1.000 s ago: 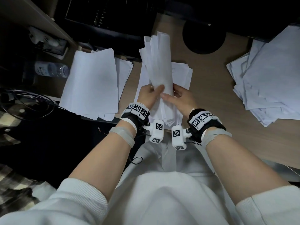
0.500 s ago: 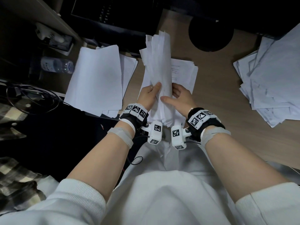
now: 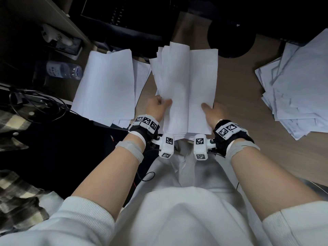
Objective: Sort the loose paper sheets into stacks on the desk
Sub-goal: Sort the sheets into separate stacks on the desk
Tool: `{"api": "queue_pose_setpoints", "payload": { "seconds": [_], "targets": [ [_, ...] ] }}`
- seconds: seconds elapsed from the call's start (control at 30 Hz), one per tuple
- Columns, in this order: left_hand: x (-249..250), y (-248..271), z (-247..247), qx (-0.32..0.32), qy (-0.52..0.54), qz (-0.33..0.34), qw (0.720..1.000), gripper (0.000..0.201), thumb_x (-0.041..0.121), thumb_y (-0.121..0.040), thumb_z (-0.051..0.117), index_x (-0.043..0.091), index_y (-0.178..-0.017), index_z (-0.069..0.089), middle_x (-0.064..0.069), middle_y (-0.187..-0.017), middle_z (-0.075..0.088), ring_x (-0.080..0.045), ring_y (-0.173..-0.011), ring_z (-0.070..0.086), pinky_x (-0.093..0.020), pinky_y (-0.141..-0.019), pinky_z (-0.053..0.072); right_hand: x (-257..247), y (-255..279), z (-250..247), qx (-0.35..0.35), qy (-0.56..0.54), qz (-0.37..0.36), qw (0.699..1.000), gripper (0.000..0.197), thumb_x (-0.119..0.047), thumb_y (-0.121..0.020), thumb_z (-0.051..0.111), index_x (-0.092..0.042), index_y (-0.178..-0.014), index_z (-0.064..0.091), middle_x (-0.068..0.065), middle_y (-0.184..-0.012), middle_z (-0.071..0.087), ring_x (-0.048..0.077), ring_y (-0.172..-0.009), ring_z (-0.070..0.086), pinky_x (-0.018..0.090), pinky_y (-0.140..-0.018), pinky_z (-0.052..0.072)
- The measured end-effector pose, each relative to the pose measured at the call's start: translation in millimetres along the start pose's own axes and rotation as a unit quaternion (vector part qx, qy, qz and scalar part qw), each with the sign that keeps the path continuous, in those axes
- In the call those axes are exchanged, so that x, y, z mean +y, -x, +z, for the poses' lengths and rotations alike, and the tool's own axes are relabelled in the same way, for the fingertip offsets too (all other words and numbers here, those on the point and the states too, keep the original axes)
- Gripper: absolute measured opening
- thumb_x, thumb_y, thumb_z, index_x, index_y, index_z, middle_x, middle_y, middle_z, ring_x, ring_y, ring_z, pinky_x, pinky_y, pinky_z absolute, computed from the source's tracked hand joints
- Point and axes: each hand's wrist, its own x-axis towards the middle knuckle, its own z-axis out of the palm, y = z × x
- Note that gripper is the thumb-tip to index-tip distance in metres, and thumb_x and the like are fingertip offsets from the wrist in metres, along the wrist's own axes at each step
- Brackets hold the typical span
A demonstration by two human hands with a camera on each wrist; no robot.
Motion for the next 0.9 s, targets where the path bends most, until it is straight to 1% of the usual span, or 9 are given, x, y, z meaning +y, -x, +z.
{"api": "queue_pose_setpoints", "payload": {
  "seconds": [0.1,0.2,0.27,0.33,0.43,0.57,0.7,0.8,0.9],
  "targets": [
    [-3.0,2.9,-2.3,0.018,0.006,-0.005,1.0,0.033,0.025,-0.093,0.065,-0.008,-0.093,0.066,-0.011,-0.079,0.055,-0.018,-0.066,0.047,-0.011,-0.048,0.033,1.2,-2.0,1.2,0.024,0.027,0.006,0.999,0.02,-0.031,-0.092,0.059,-0.011,-0.091,0.066,0.002,-0.093,0.066,0.023,-0.086,0.06,0.027,-0.076,0.044],
    [-9.6,1.0,-8.2,0.06,0.001,-0.028,0.998,0.03,0.04,-0.08,0.066,0.018,-0.061,0.061,0.008,-0.056,0.05,-0.019,-0.061,0.046,-0.027,-0.06,0.04,1.5,-0.9,1.7,0.053,0.051,0.029,0.997,0.025,-0.031,-0.089,0.06,-0.012,-0.073,0.058,0.003,-0.076,0.06,0.027,-0.077,0.055,0.029,-0.068,0.041],
    [-10.9,1.9,-12.2,0.075,0.017,-0.04,0.996,0.037,0.036,-0.08,0.067,0.019,-0.053,0.049,0.01,-0.047,0.043,-0.017,-0.055,0.043,-0.029,-0.061,0.039,3.7,-0.1,1.5,0.06,0.056,0.034,0.996,0.028,-0.032,-0.088,0.061,-0.014,-0.067,0.055,0.001,-0.07,0.059,0.028,-0.074,0.055,0.03,-0.066,0.041],
    [-11.9,1.0,-15.1,0.078,0.021,-0.036,0.996,0.041,0.028,-0.085,0.068,0.019,-0.054,0.043,0.007,-0.05,0.04,-0.016,-0.053,0.04,-0.029,-0.06,0.036,4.3,2.0,1.5,0.05,0.058,0.031,0.997,0.024,-0.033,-0.087,0.061,-0.016,-0.07,0.06,0.002,-0.076,0.065,0.028,-0.076,0.059,0.03,-0.067,0.045],
    [-11.8,3.0,-15.9,0.068,0.012,-0.025,0.997,0.039,0.032,-0.081,0.068,0.019,-0.054,0.043,0.005,-0.051,0.04,-0.017,-0.054,0.04,-0.029,-0.06,0.036,4.1,6.0,2.3,0.055,0.039,0.021,0.998,0.022,-0.033,-0.085,0.064,-0.019,-0.069,0.06,-0.003,-0.074,0.064,0.024,-0.074,0.059,0.028,-0.067,0.045],
    [-4.7,8.1,-23.4,0.082,0.003,-0.006,0.997,0.041,0.03,-0.081,0.067,0.018,-0.056,0.038,0.003,-0.054,0.037,-0.017,-0.054,0.036,-0.028,-0.053,0.032,-8.1,10.7,4.7,0.028,0.0,0.005,1.0,0.02,-0.032,-0.087,0.059,-0.013,-0.087,0.065,-0.002,-0.083,0.065,0.02,-0.072,0.059,0.026,-0.068,0.043],
    [-8.2,10.7,-56.7,0.153,-0.022,-0.012,0.988,0.047,0.019,-0.088,0.066,0.016,-0.057,0.031,0.0,-0.056,0.032,-0.021,-0.058,0.031,-0.033,-0.054,0.025,-36.1,14.1,25.3,-0.022,0.026,-0.025,0.999,0.034,-0.029,-0.091,0.055,0.002,-0.076,0.056,0.014,-0.068,0.047,0.023,-0.061,0.044,0.025,-0.051,0.035],
    [-18.8,15.5,-92.2,0.209,-0.04,-0.031,0.977,0.047,0.018,-0.09,0.064,0.015,-0.056,0.031,0.0,-0.055,0.033,-0.023,-0.059,0.032,-0.032,-0.055,0.021,-55.6,13.4,58.7,-0.031,0.07,-0.052,0.996,0.034,-0.035,-0.078,0.063,-0.001,-0.077,0.066,0.017,-0.064,0.058,0.029,-0.058,0.054,0.031,-0.058,0.05],
    [-31.9,21.3,-129.8,0.282,-0.029,-0.053,0.958,0.046,0.017,-0.09,0.061,0.015,-0.056,0.03,0.001,-0.054,0.032,-0.025,-0.059,0.032,-0.033,-0.055,0.022,-74.9,15.0,99.6,-0.043,0.102,-0.082,0.99,0.038,-0.037,-0.073,0.063,0.001,-0.072,0.062,0.016,-0.059,0.053,0.038,-0.06,0.054,0.035,-0.06,0.053]
  ]
}}
